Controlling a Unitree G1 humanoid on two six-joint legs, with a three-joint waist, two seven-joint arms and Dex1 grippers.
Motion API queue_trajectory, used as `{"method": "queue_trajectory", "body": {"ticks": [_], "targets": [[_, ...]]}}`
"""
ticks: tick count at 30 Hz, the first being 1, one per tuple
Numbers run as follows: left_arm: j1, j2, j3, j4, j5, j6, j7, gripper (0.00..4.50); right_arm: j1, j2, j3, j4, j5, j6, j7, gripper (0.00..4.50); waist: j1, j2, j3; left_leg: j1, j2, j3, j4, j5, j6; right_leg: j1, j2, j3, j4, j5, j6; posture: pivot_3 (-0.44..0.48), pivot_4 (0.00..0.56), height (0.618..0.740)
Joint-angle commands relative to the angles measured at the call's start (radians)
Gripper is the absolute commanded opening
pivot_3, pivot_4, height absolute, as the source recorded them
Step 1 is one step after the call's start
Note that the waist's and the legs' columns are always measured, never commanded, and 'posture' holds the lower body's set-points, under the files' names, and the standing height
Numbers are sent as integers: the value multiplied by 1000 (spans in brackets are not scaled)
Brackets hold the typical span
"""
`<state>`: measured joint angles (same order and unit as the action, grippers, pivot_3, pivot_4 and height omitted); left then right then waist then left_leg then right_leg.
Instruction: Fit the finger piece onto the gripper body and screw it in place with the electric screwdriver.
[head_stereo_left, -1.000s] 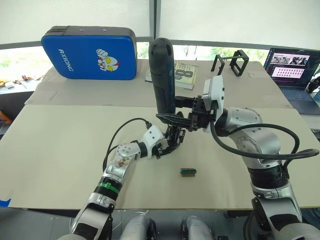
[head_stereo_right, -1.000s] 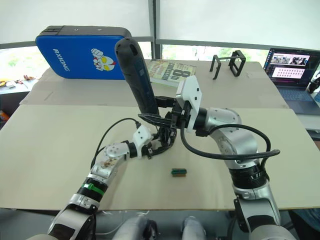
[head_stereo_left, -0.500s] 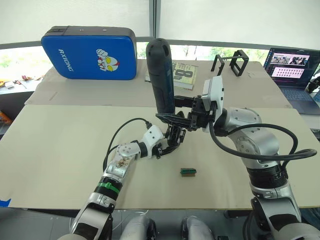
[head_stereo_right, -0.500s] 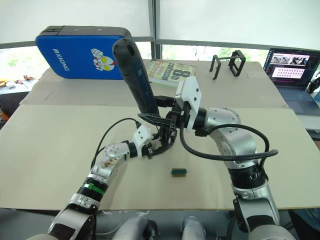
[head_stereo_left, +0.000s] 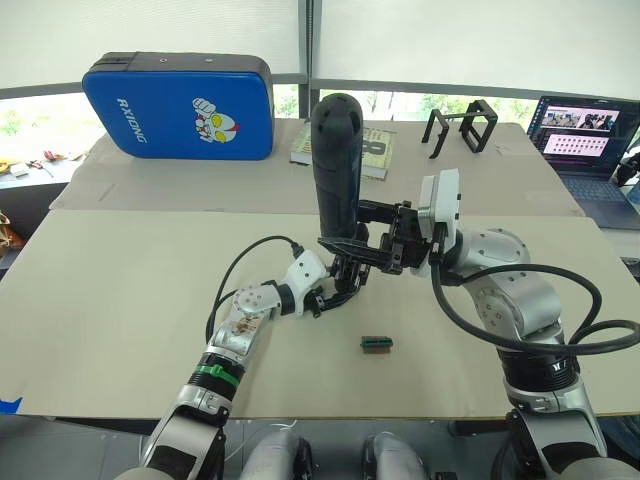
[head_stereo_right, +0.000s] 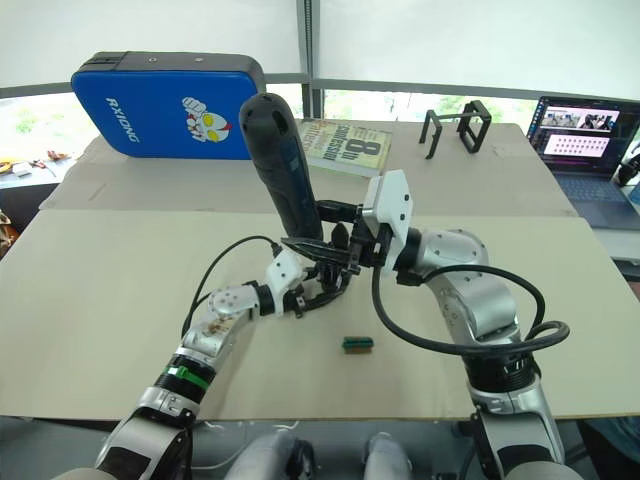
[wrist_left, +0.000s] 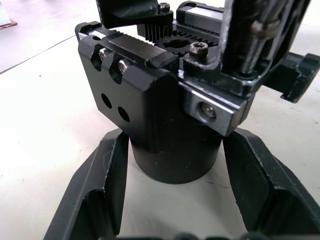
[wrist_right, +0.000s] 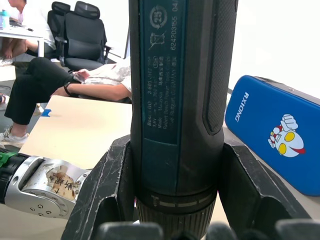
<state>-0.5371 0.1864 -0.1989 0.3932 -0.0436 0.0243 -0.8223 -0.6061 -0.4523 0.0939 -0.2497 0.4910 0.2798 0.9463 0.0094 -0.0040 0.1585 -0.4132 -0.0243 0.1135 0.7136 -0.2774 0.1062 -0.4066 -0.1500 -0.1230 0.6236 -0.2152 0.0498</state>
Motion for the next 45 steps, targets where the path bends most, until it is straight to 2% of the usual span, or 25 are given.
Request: {"method": "queue_trajectory", "body": {"ticks": [1,35,45], "targets": [[-29,-9,3,-26,-22,-23,-5,2312,20,-14,-6,22,-24,-29,16,1915,0,0,0,0,0,0,0,0,0,0,0,0,0,0,0,0,150,740],[-30,-13,-4,-19,-18,-31,-10,2312,-35,-47,20,68,-67,115,-82,1915,1,0,0,2,0,0,0,0,0,1,-2,0,-2,0,0,0,150,740],[-34,-13,-4,-15,-19,-31,-12,2312,-55,-51,16,87,-81,163,-170,1915,2,0,0,3,0,0,0,0,0,1,-3,1,-2,0,0,0,150,740]]}}
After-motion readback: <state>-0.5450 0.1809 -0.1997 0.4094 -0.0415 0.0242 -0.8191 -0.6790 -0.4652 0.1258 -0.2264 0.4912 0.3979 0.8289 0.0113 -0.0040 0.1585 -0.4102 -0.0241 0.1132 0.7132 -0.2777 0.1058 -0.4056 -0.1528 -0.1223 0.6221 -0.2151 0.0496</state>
